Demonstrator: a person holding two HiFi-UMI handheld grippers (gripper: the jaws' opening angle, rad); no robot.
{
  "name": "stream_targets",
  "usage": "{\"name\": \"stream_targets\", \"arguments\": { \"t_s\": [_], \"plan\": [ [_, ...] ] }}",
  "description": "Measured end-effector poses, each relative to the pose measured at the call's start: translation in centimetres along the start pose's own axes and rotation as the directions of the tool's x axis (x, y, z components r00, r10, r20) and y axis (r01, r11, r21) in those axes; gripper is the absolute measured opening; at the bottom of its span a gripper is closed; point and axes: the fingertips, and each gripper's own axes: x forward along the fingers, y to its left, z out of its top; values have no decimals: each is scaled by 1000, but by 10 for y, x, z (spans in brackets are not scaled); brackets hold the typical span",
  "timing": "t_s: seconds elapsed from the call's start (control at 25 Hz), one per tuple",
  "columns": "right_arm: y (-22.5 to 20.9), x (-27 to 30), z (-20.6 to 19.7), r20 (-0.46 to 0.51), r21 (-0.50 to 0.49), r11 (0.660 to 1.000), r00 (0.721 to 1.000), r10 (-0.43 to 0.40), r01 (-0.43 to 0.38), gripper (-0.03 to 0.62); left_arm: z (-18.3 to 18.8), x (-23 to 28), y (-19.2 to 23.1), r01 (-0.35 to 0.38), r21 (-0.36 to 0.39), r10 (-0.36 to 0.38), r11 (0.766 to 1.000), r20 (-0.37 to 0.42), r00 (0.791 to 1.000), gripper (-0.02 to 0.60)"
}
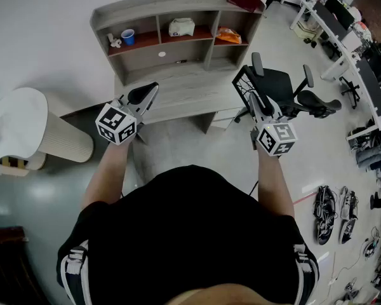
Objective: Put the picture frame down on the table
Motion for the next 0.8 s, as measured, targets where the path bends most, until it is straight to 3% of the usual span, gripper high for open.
{"name": "stream_targets", "arguments": {
  "t_s": [0.8],
  "plan": [
    [-52, -36, -11, 50, 68, 994, 995, 84, -87, 15, -21, 45, -73, 0, -15, -1, 1000, -69, 998, 18]
  ]
}}
